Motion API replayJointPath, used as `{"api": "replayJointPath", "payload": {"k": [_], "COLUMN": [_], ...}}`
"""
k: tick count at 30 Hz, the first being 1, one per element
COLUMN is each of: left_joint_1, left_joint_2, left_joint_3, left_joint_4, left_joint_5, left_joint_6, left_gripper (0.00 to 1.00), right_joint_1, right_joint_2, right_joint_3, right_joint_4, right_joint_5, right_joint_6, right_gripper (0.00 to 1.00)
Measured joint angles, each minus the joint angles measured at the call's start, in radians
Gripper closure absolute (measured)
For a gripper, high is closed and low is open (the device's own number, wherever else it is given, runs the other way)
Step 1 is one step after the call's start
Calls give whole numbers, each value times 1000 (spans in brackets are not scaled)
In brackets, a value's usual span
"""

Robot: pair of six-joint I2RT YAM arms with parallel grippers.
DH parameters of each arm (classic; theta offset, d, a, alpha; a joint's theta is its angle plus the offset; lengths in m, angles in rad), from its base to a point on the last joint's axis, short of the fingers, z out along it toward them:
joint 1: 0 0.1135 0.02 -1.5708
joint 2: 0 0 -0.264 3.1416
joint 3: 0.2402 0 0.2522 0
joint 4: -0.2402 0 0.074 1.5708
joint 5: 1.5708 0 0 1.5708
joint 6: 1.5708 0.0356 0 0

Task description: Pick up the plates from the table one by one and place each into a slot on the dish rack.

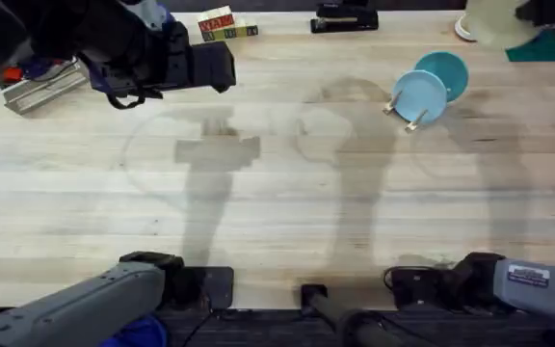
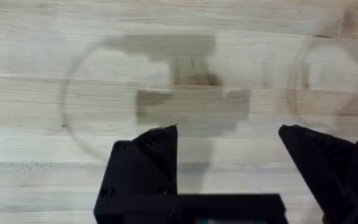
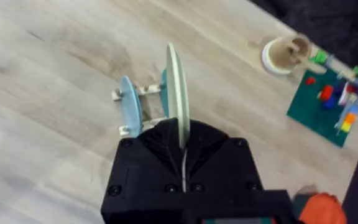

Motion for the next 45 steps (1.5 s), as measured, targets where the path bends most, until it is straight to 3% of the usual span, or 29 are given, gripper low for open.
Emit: {"api": "replayJointPath", "payload": {"k": [13,45], "left_joint_1": [0,0], "left_joint_2": [0,0], "left_joint_3": [0,0], "left_joint_4": [0,0], "left_joint_5": [0,0], "left_joint_6": [0,0], "left_gripper": [6,8], "right_joint_1": [-144,-146], "right_joint_2": [-60,-71], "right_joint_3": [0,2], "right_joint_4": [-67,-73], "right_joint_5": [-70,-112], "right_joint_6": [-13,-16], "right_gripper": [970,969]}}
